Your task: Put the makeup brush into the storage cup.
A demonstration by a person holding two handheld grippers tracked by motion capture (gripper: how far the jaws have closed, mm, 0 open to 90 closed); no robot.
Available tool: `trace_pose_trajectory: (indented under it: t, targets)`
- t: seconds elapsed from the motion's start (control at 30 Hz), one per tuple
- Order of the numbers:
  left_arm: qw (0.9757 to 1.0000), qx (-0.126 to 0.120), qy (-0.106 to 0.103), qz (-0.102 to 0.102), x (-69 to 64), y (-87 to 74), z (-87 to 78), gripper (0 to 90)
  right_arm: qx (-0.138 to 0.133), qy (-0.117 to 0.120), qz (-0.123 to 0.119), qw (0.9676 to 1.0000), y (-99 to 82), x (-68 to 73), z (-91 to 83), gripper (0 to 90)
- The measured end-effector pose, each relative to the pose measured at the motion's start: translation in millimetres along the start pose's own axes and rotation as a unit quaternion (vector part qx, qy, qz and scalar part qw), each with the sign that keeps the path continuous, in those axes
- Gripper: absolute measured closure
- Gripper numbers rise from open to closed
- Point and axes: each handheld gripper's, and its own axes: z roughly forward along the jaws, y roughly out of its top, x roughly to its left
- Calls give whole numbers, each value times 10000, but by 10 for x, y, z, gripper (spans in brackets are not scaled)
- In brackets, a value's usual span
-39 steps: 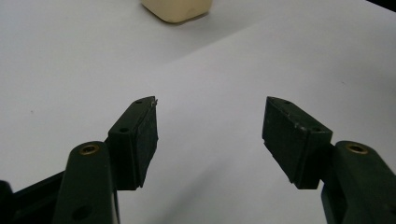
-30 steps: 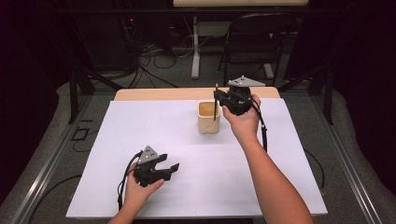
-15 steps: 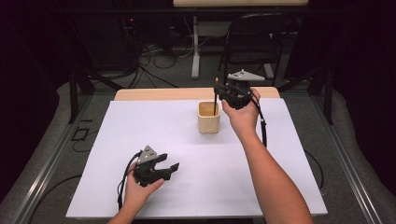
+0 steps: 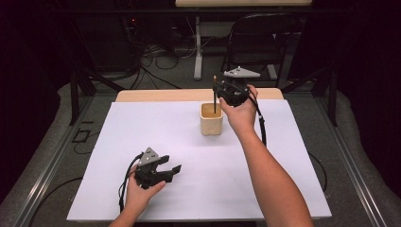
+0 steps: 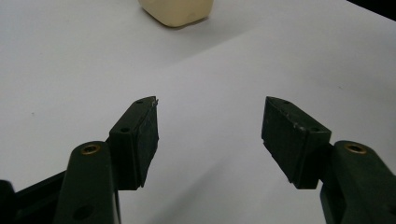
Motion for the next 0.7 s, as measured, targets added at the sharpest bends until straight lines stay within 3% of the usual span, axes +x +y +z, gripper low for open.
trace_pose_trajectory:
  t: [0.4,0.7]
  targets:
    - [10000,-1,5,-2,4,-1,2,363,90,-110,-220,9997,-56,54,106,840]
    - [10000,-12,8,-11,5,-1,0,363,154,-170,-223,9995,-123,61,166,840]
